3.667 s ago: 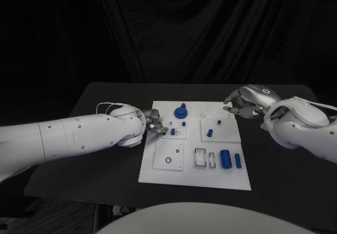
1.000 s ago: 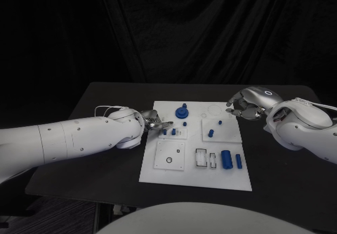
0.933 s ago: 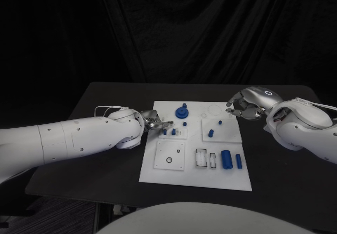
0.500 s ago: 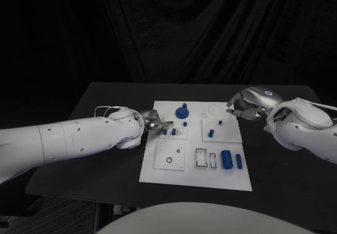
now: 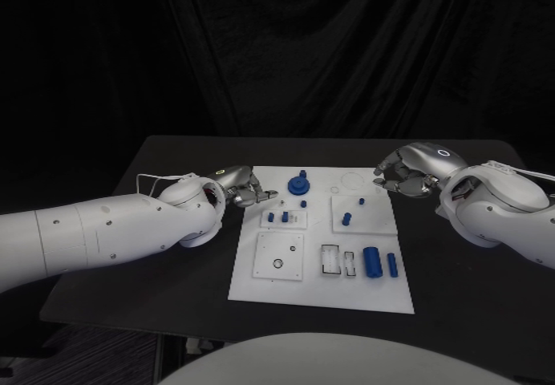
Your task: Assemble the parts on the task board
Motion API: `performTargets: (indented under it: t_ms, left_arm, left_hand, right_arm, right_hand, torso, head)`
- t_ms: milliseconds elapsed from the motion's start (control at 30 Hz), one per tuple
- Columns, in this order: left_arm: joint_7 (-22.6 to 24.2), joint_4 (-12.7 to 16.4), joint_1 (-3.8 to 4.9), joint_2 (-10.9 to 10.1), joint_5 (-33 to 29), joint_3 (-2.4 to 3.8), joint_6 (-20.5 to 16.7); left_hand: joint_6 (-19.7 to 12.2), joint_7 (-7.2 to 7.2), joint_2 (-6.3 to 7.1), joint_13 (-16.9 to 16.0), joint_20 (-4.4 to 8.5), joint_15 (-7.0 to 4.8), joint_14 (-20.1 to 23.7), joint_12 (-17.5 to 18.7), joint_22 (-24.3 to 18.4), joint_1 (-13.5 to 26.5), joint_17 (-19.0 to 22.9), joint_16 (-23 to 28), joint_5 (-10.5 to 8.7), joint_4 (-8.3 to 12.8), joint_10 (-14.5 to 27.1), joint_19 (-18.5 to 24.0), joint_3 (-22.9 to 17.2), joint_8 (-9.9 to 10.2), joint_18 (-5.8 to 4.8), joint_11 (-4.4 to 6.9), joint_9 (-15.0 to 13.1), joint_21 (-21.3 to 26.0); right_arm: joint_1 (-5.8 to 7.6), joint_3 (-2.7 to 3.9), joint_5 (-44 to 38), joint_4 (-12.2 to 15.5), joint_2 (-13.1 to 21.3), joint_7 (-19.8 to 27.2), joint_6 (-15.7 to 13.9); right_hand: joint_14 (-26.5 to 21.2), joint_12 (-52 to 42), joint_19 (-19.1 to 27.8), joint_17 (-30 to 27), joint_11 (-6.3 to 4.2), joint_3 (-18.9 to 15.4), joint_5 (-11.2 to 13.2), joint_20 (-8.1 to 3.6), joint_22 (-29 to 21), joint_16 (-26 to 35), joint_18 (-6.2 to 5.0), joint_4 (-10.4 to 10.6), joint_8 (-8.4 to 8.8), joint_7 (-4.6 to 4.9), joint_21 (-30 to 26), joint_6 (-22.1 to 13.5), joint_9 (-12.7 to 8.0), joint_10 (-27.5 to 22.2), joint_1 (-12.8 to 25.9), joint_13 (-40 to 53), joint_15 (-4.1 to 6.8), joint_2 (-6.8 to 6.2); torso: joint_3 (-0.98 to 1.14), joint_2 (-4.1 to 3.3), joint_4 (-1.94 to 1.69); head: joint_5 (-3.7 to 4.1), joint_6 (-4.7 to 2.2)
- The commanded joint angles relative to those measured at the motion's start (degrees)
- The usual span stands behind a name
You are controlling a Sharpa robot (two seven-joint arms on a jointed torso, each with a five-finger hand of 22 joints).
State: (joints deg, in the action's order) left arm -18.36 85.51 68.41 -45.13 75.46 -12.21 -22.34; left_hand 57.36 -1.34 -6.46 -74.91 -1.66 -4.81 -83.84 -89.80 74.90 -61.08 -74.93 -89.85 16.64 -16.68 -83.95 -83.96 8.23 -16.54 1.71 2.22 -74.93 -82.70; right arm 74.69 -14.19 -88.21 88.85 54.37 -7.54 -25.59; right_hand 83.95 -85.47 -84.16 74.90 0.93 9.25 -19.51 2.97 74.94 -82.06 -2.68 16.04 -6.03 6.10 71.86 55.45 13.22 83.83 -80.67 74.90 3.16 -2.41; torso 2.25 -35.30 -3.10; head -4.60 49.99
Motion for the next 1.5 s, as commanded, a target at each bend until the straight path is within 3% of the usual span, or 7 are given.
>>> performTargets:
  t_ms: [33, 167, 267, 300, 633, 967, 1500]
  left_arm:
    - [8.62, 0.79, 1.71, -0.54, 11.38, 0.15, -11.64]
    - [17.90, 0.15, 3.83, -0.39, 14.02, 0.13, -11.63]
    - [24.88, -1.50, 4.49, 0.84, 14.44, 0.13, -8.34]
    - [26.10, -1.97, 4.57, 1.24, 14.49, 0.13, -7.47]
    - [32.13, -9.51, 3.82, 8.07, 14.79, 0.13, -0.42]
    - [30.29, -14.19, 2.52, 12.41, 14.83, 0.14, 3.09]
    - [29.08, -17.47, 1.02, 15.19, 14.84, 0.15, 7.76]
  left_hand:
    - [-4.52, -1.33, 0.52, -15.09, -0.54, 0.89, -6.16, -0.20, 11.77, -3.27, -15.07, -0.15, 0.38, -0.19, -6.05, -0.21, 0.83, 1.32, 0.74, -1.18, -1.48, 2.43]
    - [-16.78, -5.42, -0.13, -10.31, -2.96, 4.32, -1.52, 8.79, 8.83, -11.15, -9.79, 3.06, 0.79, -0.14, 3.55, 8.23, -0.32, 8.38, 2.68, -4.38, 0.26, 12.76]
    - [-23.44, -2.18, -0.17, 5.12, -4.74, 6.49, 3.46, 44.47, 8.08, -20.66, -6.11, 5.26, -5.56, 1.50, 51.28, 11.89, -4.67, 11.97, 2.76, -7.13, 1.44, 15.63]
    - [-22.79, -1.33, 0.30, 8.33, -5.10, 7.46, 6.25, 48.34, 7.48, -23.29, -3.96, 6.54, -6.09, 1.73, 54.86, 14.18, -6.29, 11.91, 3.14, -7.71, 1.67, 17.76]
    - [-21.12, 0.39, 8.18, 29.45, -6.23, 6.92, 3.65, 60.48, 8.63, -31.56, -4.46, 4.86, -2.06, 2.61, 53.82, 10.67, -18.65, 13.07, 3.18, -7.46, 13.42, 12.92]
    - [-19.56, 0.29, 12.87, 33.52, -6.32, 7.30, 1.52, 58.61, 9.77, -29.53, -5.56, 3.74, 1.65, 5.94, 54.84, 7.12, -23.39, 12.98, 2.33, -8.23, 25.24, 8.35]
    - [-16.57, -0.37, 14.11, 34.94, -6.55, 7.46, 2.16, 57.33, 10.13, -27.29, -3.84, 4.23, 2.63, 6.50, 53.42, 5.89, -24.02, 12.91, 2.06, -8.58, 29.38, 6.98]
  right_arm:
    - [-0.13, 0.04, -0.13, 0.06, 0.16, -0.32, -1.22]
    - [-0.12, 0.04, -0.13, 0.03, 0.13, 0.15, -1.95]
    - [-0.12, 0.04, -0.13, 0.02, -0.06, 0.54, -2.43]
    - [-0.12, 0.04, -0.13, 0.03, -0.08, 0.63, -2.52]
    - [-0.13, 0.04, -0.13, 0.32, 0.15, 0.93, -2.53]
    - [-0.13, 0.04, -0.13, 0.53, 0.15, 0.80, -2.15]
    - [-0.13, 0.04, -0.13, 0.94, 0.35, 0.47, -1.85]
  right_hand:
    - [4.24, 0.18, -0.03, 7.76, 0.33, 0.36, -0.20, 0.40, 9.95, 0.37, -1.12, 0.00, 0.29, 0.08, -0.26, 0.45, -0.10, 1.86, -0.21, 10.75, -0.40, 0.12]
    - [4.25, 0.15, -0.06, 7.80, 0.33, 0.34, -0.20, 0.40, 9.98, 0.32, -1.11, 0.06, 0.30, 0.10, -0.19, 0.45, -0.11, 1.89, -0.13, 10.77, -0.40, 0.09]
    - [4.29, 0.05, -0.12, 7.93, 0.33, 0.33, -0.20, 0.40, 10.03, 0.17, -1.06, 0.10, 0.30, 0.09, 0.01, 0.47, -0.12, 1.99, -0.08, 10.86, -0.40, 0.07]
    - [4.29, 0.05, -0.12, 7.93, 0.33, 0.33, -0.20, 0.40, 10.03, 0.17, -1.06, 0.10, 0.30, 0.09, 0.01, 0.47, -0.12, 1.99, -0.08, 10.86, -0.40, 0.07]
    - [4.29, 0.09, -0.13, 7.93, 0.32, 0.32, -0.24, 0.40, 10.04, 0.18, -1.06, 0.12, 0.31, 0.08, 0.03, 0.47, -0.14, 1.96, -0.04, 10.83, -0.40, 0.02]
    - [4.29, 0.09, -0.13, 7.93, 0.32, 0.32, -0.24, 0.40, 10.04, 0.18, -1.06, 0.12, 0.31, 0.08, 0.03, 0.47, -0.14, 1.96, -0.04, 10.83, -0.40, 0.02]
    - [4.30, 0.09, -0.13, 7.95, 0.31, 0.32, -0.31, 0.40, 10.04, 0.15, -1.06, 0.14, 0.33, 0.08, 0.02, 0.46, -0.16, 1.97, 0.00, 10.82, -0.39, -0.02]
  torso:
    - [-0.02, 0.07, 0.02]
    - [-0.12, 0.04, 0.04]
    - [-0.03, 0.14, 0.05]
    - [0.01, 0.14, 0.07]
    - [-0.08, -0.13, 0.04]
    - [-0.35, -0.59, 0.21]
    - [-0.90, -1.23, 0.69]
  head:
    - [0.20, 0.01]
    - [0.27, 0.01]
    - [0.15, 0.01]
    - [0.12, 0.01]
    - [0.79, 0.01]
    - [0.96, 0.01]
    - [0.63, 0.01]
